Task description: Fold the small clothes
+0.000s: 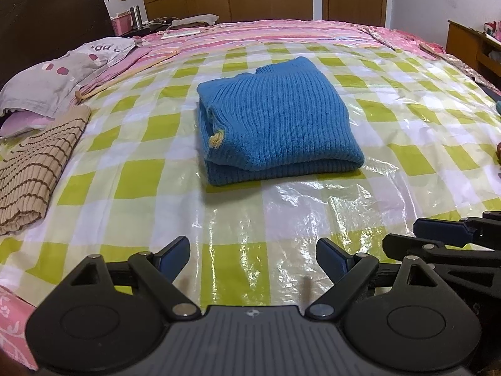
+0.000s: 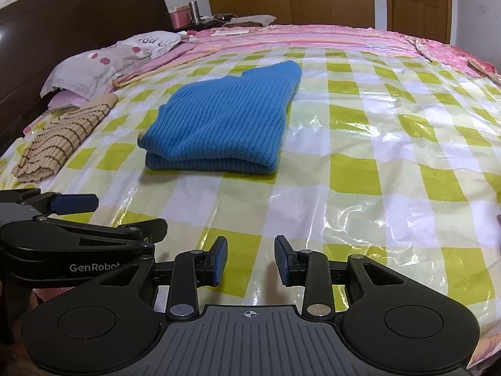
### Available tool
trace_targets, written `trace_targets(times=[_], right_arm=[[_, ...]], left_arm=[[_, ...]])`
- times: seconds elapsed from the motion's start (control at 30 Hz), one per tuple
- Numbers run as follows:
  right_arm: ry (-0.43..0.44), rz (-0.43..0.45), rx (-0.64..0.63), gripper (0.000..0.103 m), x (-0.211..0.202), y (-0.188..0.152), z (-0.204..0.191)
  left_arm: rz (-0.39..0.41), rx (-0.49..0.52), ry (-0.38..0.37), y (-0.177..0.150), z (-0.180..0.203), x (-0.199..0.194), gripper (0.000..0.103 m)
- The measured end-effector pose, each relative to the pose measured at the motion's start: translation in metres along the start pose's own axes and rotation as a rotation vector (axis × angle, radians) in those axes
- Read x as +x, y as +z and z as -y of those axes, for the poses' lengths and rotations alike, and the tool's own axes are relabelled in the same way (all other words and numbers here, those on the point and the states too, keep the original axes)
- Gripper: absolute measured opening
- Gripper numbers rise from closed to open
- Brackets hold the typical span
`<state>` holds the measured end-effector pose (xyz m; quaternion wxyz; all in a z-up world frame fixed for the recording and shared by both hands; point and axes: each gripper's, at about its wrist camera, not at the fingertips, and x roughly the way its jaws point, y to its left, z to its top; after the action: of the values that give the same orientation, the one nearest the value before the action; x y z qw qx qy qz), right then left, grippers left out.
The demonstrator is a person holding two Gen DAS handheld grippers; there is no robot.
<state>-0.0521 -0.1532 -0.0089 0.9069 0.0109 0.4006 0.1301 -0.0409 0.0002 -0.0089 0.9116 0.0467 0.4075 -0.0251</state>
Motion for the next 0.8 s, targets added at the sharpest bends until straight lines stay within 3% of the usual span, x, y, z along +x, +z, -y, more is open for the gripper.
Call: trace_targets(times=[0.8], right_arm=[[-0.003,-0.002,0.0,0.033,0.0009,-0.0027,0.0009]], left_arm=[[-0.009,0.0,-0.001,-0.0031,0.0009,0.0021,0.093]])
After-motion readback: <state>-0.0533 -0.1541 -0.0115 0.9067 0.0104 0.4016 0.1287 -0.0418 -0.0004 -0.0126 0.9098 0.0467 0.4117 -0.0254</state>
